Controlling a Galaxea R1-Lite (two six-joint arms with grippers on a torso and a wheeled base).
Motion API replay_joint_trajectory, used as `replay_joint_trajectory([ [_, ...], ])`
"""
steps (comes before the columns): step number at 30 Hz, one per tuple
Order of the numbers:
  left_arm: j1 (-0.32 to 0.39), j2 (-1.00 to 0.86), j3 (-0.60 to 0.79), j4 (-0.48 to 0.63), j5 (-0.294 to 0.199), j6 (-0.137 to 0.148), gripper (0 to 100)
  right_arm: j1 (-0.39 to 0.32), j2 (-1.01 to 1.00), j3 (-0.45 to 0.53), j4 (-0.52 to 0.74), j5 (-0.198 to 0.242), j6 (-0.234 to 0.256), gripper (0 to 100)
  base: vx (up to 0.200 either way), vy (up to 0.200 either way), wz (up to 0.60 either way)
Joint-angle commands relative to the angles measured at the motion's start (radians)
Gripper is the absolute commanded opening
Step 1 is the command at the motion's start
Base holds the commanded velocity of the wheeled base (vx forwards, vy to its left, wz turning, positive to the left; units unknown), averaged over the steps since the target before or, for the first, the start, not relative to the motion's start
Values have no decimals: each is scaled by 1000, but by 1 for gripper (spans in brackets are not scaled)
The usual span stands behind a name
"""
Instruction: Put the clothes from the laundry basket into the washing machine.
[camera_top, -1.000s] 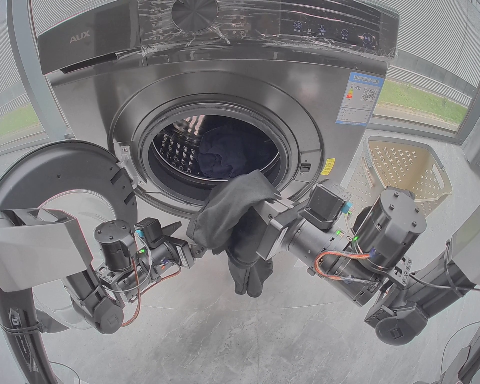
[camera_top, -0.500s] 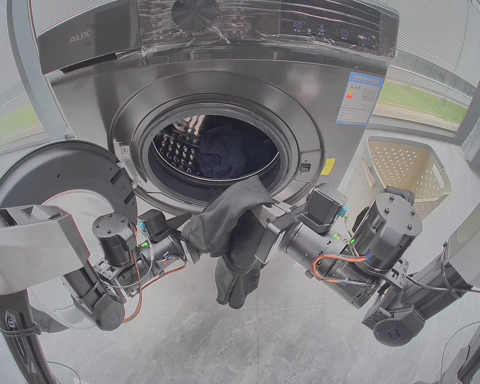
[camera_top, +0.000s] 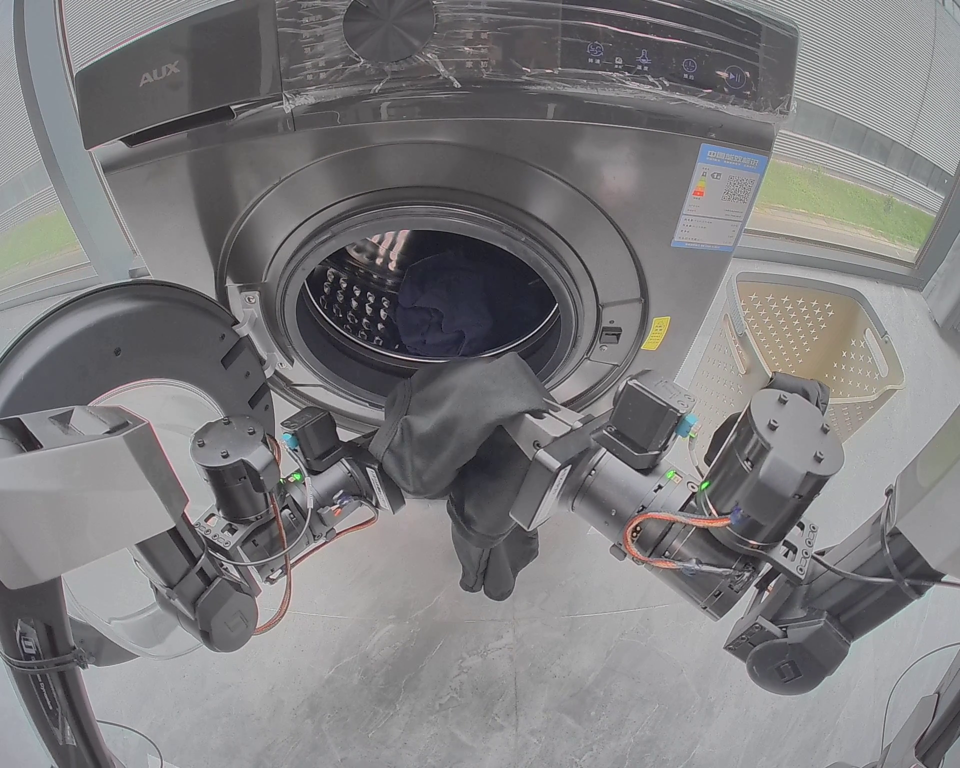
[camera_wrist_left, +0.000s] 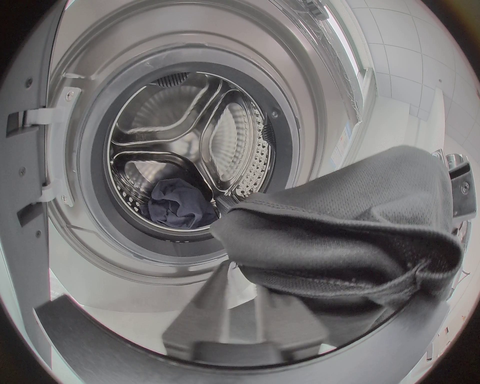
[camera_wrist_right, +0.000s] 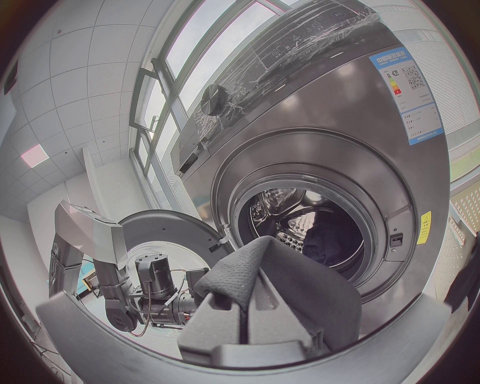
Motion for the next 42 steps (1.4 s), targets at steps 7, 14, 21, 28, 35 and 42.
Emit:
replay_joint_trajectory([
  [7, 43, -300, 146, 1, 6, -41, 0, -4, 39, 32, 1, 5, 2, 0, 0, 0, 0],
  [14, 44, -476, 186, 2, 11, -116, 0, -12, 96, 14, 1, 5, 0, 0, 0, 0, 0],
  [21, 43, -525, 140, 4, 12, -119, 0, -18, 129, 14, -1, 3, 0, 0, 0, 0, 0],
  [28, 37, -536, 148, 6, 11, -119, 0, -21, 174, -6, -1, 2, 0, 0, 0, 0, 0],
  [35, 30, -533, 162, 9, 9, -117, 0, -19, 191, -23, -10, 0, 2, 0, 0, 0, 0],
  [42, -10, -476, 275, 13, -4, -110, 0, -25, 148, -35, -15, -3, 2, 0, 0, 0, 0],
])
